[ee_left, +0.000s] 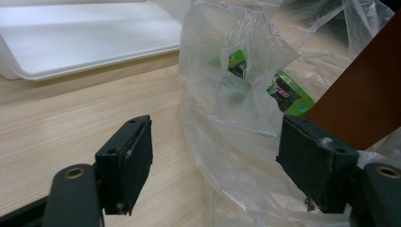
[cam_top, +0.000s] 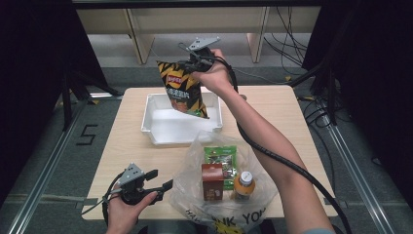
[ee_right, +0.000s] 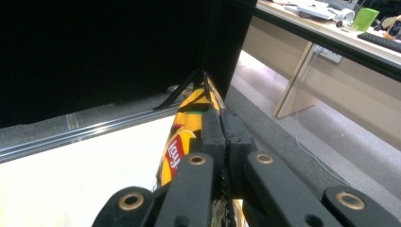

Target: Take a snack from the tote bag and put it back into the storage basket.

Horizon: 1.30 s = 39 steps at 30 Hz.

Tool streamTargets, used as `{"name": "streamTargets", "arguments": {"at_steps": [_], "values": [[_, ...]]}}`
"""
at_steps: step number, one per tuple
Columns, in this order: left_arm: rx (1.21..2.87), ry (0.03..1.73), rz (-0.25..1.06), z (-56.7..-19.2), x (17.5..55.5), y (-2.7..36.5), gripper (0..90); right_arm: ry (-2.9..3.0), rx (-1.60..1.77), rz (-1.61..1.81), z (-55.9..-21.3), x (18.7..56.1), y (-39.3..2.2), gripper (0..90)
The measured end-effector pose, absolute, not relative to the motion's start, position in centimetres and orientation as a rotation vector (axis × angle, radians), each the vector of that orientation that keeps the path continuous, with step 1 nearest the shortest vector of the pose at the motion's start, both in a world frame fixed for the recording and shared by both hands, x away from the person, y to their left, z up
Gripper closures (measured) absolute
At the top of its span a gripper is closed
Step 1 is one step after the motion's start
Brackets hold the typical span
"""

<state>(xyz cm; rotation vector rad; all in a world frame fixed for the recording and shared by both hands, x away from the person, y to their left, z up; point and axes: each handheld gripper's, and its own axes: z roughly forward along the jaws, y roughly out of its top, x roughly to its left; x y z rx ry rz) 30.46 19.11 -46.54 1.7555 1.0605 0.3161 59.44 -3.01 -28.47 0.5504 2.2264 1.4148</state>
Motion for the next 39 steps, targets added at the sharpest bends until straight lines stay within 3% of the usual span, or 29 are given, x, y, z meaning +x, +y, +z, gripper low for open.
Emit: {"name": "streamTargets", "arguments": {"at_steps": [39], "values": [[1.757,1.050,0.321,-46.5,30.3,19.2,26.5,2.302,0.600,1.353,-32.3,62.3,0.1,90.0]]}}
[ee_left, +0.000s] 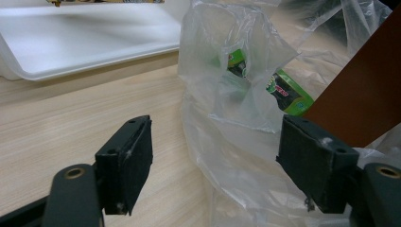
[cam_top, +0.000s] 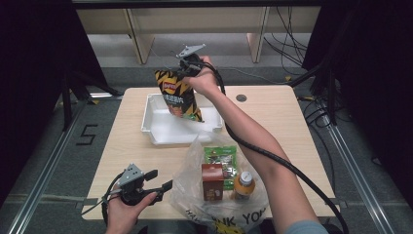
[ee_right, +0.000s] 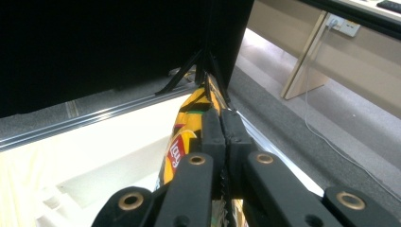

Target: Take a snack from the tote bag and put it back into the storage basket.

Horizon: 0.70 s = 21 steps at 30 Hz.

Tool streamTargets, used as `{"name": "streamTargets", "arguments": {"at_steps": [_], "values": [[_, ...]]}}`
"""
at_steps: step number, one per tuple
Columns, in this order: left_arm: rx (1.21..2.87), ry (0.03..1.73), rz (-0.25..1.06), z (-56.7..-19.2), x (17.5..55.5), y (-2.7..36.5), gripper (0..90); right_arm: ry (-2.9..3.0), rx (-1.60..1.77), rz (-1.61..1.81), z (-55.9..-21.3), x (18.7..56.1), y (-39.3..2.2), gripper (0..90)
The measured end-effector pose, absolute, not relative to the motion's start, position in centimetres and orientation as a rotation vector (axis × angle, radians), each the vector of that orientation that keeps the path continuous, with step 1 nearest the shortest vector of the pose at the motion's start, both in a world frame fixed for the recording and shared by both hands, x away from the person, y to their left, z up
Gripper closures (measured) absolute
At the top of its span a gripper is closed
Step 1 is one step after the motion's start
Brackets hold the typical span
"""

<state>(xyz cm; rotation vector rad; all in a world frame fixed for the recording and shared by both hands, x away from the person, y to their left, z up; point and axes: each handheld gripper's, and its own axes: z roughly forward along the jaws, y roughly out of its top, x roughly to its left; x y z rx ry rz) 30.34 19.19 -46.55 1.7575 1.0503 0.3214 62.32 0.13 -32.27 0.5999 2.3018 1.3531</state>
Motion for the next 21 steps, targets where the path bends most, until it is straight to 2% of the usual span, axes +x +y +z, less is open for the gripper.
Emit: {"name": "streamTargets", "arguments": {"at_steps": [21], "values": [[1.757,1.046,0.317,-46.58,30.33,19.08,26.5,2.313,0.605,1.338,-33.22,63.02,0.70,90.0]]}}
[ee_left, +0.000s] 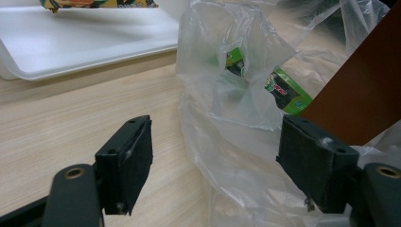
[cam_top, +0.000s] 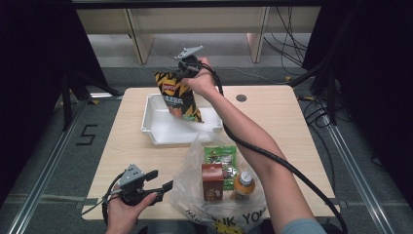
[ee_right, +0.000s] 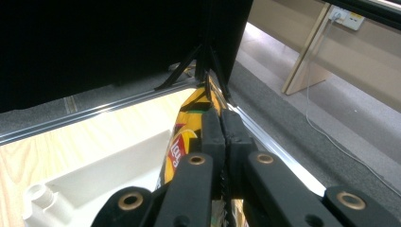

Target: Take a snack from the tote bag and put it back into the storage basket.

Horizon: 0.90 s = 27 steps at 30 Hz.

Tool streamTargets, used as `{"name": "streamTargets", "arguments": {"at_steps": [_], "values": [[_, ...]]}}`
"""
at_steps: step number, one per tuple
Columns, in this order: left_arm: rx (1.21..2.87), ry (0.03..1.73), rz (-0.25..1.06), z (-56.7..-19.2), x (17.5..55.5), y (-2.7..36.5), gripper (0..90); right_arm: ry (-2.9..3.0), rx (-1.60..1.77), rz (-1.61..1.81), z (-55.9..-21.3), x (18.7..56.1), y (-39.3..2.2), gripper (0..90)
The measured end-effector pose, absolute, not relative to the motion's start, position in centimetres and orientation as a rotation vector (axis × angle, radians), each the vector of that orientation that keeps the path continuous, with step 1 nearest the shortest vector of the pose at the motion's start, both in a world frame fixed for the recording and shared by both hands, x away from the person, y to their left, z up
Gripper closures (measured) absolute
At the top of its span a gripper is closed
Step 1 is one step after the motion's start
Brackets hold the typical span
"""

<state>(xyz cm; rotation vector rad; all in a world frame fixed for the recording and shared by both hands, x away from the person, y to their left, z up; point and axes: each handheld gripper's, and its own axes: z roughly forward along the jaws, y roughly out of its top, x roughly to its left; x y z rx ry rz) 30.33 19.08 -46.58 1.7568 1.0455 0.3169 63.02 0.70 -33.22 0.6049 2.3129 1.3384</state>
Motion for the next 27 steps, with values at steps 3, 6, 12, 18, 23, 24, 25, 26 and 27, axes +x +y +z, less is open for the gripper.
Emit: {"name": "streamTargets", "arguments": {"at_steps": [3,6,12,18,23,24,25,26,27], "values": [[1.766,1.042,0.321,-46.5,30.3,19.2,26.5,2.330,0.615,1.328,-33.4,63.2,0.7,90.0],[1.762,1.047,0.317,-46.6,30.3,19.1,26.5,2.314,0.633,1.334,-33.9,63.3,0.7,90.0],[1.761,1.043,0.317,-46.6,30.3,19.1,26.5,2.307,0.631,1.334,-34.2,63.6,0.7,90.0],[1.760,1.047,0.318,-46.5,30.3,19.2,26.5,2.311,0.665,1.308,-34.4,63.8,0.3,89.7],[1.764,1.042,0.320,-46.5,30.3,19.2,26.5,2.331,0.697,1.265,-34.5,64.0,-0.3,89.2],[1.763,1.042,0.320,-46.5,30.3,19.2,26.5,2.314,0.677,1.271,-34.6,64.1,-0.3,89.1],[1.763,1.043,0.320,-46.5,30.3,19.2,26.5,2.315,0.703,1.264,-34.7,64.1,-0.3,88.9],[1.763,1.043,0.320,-46.6,30.3,19.2,26.5,2.309,0.657,1.255,-34.7,64.4,-0.5,88.8],[1.762,1.044,0.319,-46.6,30.3,19.2,26.5,2.319,0.713,1.257,-34.8,64.1,-0.5,88.5]]}}
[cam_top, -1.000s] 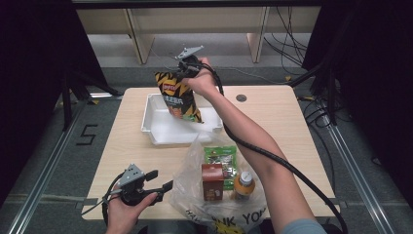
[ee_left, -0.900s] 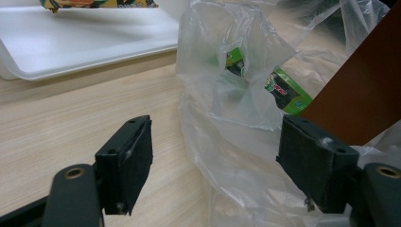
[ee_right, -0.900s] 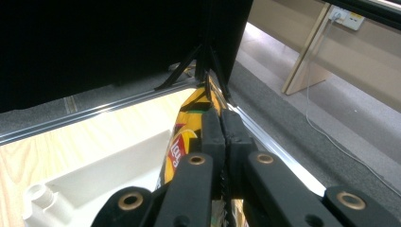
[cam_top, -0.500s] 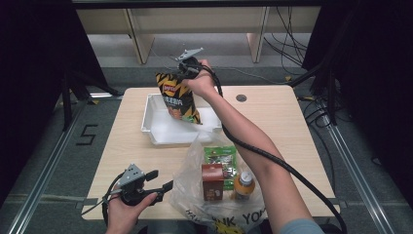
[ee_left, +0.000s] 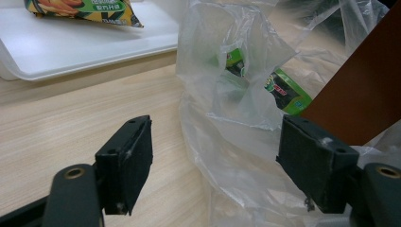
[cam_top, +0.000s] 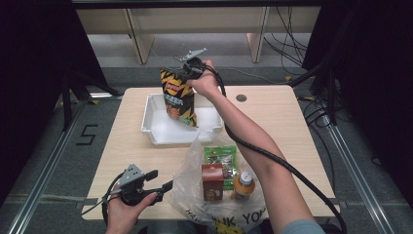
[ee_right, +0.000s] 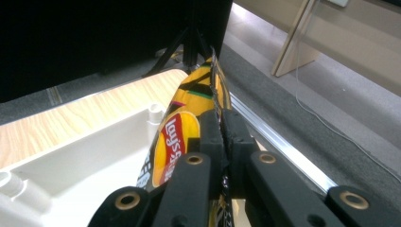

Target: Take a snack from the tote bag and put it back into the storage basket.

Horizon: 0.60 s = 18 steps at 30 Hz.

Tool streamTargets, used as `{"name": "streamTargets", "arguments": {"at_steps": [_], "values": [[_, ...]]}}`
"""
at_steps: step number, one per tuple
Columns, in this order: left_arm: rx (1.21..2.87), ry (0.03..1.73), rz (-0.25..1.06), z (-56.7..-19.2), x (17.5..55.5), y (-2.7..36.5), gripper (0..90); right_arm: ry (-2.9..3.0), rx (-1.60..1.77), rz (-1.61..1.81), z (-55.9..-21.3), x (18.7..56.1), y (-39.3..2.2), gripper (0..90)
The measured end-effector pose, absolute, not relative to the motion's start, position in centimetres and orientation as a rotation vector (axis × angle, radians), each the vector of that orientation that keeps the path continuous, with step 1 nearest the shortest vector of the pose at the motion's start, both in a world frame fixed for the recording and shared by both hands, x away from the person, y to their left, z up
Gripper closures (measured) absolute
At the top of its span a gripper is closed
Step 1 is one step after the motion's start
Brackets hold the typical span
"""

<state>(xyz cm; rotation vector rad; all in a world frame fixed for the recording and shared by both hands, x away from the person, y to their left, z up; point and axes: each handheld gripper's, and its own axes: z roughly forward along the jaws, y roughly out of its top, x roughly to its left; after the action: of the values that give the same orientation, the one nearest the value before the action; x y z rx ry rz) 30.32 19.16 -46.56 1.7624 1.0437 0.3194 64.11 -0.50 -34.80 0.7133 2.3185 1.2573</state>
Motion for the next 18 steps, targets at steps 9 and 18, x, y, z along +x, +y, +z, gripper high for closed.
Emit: {"name": "streamTargets", "arguments": {"at_steps": [9,18], "values": [[1.761,1.047,0.319,-46.55,30.31,19.17,26.5,2.305,0.683,1.215,-34.93,64.56,-0.82,87.7],[1.764,1.045,0.319,-46.54,30.28,19.18,26.5,2.300,0.689,1.166,-34.98,64.78,-0.99,85.8]]}}
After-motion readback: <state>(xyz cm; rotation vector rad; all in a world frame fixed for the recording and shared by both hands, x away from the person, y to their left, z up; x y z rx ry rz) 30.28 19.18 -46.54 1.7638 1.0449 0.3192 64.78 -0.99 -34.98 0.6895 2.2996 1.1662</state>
